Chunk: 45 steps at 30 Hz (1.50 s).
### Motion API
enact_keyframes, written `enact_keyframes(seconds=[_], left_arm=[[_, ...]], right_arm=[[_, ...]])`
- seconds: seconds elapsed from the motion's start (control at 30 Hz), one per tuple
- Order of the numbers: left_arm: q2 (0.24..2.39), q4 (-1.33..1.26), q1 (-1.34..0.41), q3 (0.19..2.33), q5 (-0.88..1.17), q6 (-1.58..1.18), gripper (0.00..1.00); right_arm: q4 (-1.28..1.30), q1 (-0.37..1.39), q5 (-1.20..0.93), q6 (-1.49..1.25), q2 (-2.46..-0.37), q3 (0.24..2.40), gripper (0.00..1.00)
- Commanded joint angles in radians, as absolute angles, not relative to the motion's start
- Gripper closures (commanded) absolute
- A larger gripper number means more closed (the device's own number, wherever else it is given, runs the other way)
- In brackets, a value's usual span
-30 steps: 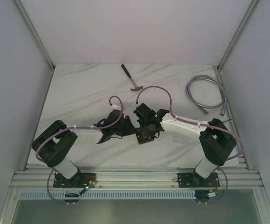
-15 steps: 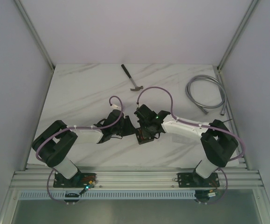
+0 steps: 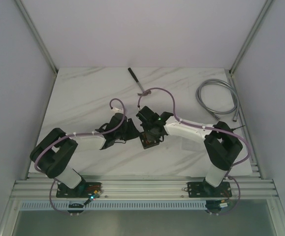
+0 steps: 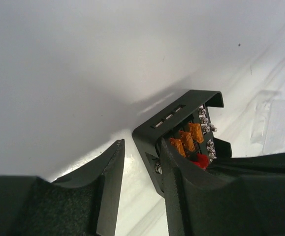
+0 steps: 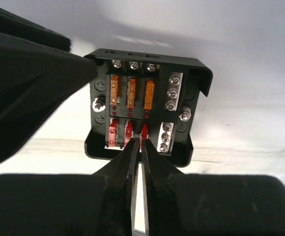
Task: Snap on the fuse box
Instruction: Install the fuse at the fuse box base, then pick up the fuse box cover from the center of the board.
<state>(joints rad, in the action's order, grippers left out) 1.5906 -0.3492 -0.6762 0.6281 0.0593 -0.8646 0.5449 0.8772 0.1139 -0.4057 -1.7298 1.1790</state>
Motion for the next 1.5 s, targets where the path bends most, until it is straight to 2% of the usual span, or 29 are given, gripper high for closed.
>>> enact_keyframes(seconds=[0.0, 0.1, 0.2, 0.43, 0.47, 0.67, 0.77, 1.17, 1.47], left_arm=[[1.501, -0.29, -0.664, 0.641, -0.009, -0.827, 0.54], [1.442, -0.259, -0.664, 0.632, -0.033, -0.812, 0.46], [1.365, -0.22, -0.663, 0.621, -0.058, -0.798, 0.38], [1.223, -0.096, -0.648, 0.603, -0.132, -0.749, 0.19], [1.205, -0.079, -0.644, 0.602, -0.144, -0.742, 0.16], [1.122, -0.015, -0.623, 0.6, -0.206, -0.696, 0.03], [1.124, -0.009, -0.616, 0.597, -0.214, -0.673, 0.0], [1.253, -0.041, -0.614, 0.631, -0.132, -0.652, 0.0], [1.303, -0.064, -0.614, 0.651, -0.063, -0.627, 0.0]], right_arm=[[0.547, 0.878, 0.178, -0.388, -1.648, 1.16, 0.78], [0.571, 0.859, 0.21, -0.423, -1.522, 1.115, 0.53], [0.621, 0.803, 0.249, -0.478, -1.417, 1.048, 0.42], [0.699, 0.593, 0.337, -0.547, -1.214, 0.86, 0.03], [0.699, 0.565, 0.346, -0.55, -1.197, 0.841, 0.0], [0.666, 0.405, 0.381, -0.546, -1.162, 0.756, 0.0], [0.616, 0.357, 0.316, -0.528, -1.191, 0.735, 0.0], [0.463, 0.318, 0.077, -0.503, -1.309, 0.689, 0.0], [0.413, 0.441, 0.025, -0.423, -1.488, 0.874, 0.0]])
